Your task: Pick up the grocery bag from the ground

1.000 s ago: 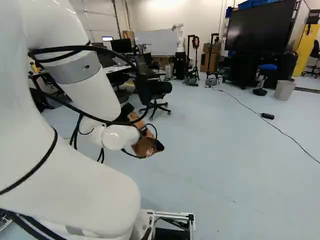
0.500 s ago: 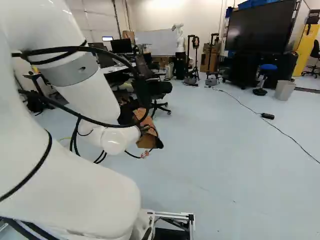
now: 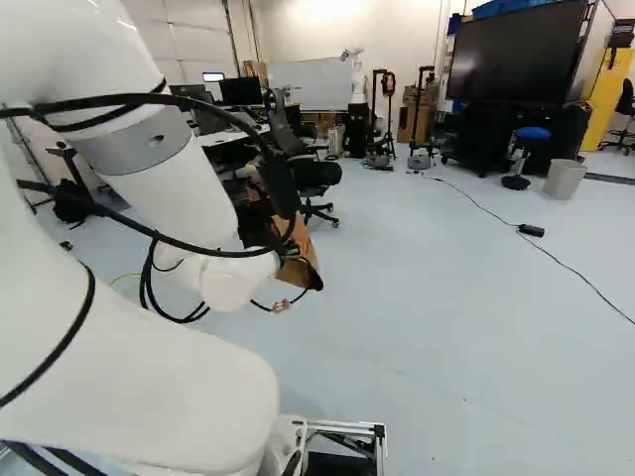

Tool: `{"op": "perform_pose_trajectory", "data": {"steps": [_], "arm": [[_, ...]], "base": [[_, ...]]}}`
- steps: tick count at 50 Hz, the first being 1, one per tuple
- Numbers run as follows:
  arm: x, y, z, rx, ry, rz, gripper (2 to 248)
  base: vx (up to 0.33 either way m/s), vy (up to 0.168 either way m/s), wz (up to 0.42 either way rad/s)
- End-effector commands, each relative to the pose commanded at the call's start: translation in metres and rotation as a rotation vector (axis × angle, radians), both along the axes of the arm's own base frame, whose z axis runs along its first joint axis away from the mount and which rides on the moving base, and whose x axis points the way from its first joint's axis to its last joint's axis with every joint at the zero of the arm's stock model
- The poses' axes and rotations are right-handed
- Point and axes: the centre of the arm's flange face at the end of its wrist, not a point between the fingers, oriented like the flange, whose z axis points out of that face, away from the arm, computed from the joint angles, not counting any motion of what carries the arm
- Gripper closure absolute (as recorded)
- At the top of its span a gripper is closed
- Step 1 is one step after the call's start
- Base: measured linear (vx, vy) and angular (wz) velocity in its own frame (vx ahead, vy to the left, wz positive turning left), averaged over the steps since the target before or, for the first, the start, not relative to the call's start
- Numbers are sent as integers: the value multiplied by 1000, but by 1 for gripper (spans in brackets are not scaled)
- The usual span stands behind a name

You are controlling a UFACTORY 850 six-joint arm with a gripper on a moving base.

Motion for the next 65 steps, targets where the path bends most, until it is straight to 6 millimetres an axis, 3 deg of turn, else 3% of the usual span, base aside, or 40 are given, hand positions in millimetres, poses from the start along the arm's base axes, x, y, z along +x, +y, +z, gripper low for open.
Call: {"op": "perform_pose_trajectory", "data": {"steps": [34, 65], "arm": [[-2, -3, 6, 129, -69, -70, 226], [-2, -4, 7, 146, -78, -78, 226]], "base": [[0, 0, 0], [0, 0, 0]]}}
